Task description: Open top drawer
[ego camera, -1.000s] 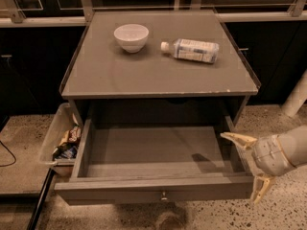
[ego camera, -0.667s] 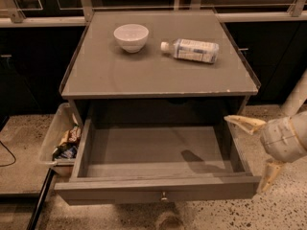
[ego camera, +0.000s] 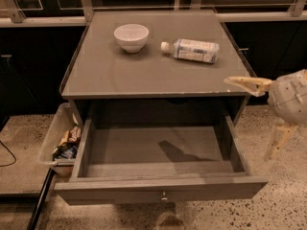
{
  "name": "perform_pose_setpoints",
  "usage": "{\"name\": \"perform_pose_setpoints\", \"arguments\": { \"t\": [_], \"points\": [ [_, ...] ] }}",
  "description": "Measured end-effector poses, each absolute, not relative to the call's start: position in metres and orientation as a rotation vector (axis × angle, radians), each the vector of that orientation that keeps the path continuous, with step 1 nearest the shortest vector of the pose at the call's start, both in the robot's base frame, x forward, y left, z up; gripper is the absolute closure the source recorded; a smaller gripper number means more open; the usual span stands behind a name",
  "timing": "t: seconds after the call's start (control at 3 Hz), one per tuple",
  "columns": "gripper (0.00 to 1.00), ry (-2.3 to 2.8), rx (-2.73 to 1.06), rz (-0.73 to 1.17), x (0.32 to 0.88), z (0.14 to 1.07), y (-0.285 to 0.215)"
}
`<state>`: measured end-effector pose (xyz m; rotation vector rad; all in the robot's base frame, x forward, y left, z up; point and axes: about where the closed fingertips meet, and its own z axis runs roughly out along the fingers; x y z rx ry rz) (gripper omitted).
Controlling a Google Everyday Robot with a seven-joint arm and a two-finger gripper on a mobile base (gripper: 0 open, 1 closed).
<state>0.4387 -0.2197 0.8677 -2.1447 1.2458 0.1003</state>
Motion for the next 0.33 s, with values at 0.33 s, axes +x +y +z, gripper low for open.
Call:
{"name": "perform_pose_setpoints", "arguments": {
  "t": [0.33],
  "points": [
    [0.0, 1.236, -2.143, 0.09, 0.4413, 0.8738, -0.2195]
  ]
}}
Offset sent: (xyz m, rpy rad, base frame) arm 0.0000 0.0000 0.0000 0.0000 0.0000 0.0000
